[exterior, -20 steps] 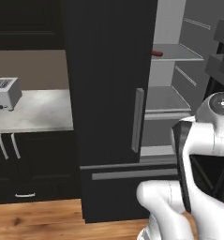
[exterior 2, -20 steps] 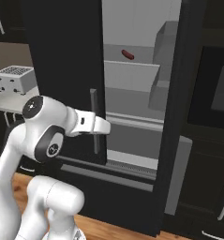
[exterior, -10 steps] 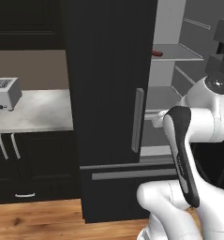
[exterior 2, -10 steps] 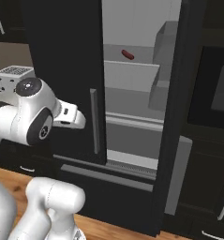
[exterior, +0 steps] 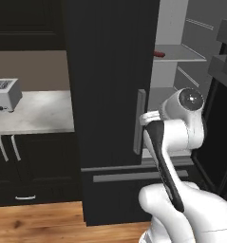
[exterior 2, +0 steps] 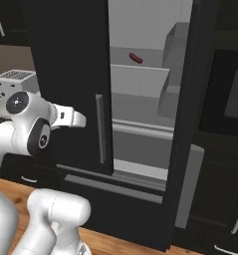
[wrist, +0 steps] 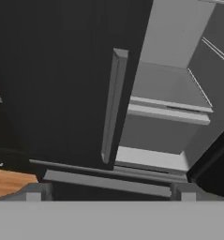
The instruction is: Move the hot dog bun to the plate on the dining table and place the condiment next to that plate. Then navigate to the fridge and take the sausage and place it on the plate as well.
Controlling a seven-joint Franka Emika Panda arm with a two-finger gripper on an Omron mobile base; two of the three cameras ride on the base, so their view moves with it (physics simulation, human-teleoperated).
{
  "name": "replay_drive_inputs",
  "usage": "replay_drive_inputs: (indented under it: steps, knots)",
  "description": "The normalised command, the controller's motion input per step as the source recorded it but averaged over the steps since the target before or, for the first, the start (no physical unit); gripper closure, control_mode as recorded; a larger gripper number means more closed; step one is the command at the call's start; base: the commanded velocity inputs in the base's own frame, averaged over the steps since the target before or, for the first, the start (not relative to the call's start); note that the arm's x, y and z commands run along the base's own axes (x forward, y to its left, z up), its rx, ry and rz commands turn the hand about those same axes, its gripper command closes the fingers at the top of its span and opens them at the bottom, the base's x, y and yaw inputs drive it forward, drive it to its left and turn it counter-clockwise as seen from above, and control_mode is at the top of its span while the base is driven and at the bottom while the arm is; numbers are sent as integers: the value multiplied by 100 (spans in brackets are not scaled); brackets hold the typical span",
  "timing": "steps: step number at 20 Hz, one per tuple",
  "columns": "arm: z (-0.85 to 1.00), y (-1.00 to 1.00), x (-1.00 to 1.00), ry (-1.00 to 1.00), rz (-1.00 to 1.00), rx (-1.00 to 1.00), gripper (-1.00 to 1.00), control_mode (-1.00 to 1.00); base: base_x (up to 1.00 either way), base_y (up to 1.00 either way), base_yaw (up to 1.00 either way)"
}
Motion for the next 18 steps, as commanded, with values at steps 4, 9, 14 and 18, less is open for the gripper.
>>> replay_drive_inputs:
  steps: [4,9,14,18]
  knots:
    - [-9,-6,63,-8,-8,-18,-100,-100,0,0,0]
    - [-6,-18,79,6,-2,2,-100,-100,0,0,0]
    - [-11,-11,84,12,0,6,-100,-100,0,0,0]
    - [-9,0,82,14,0,8,-100,-100,0,0,0]
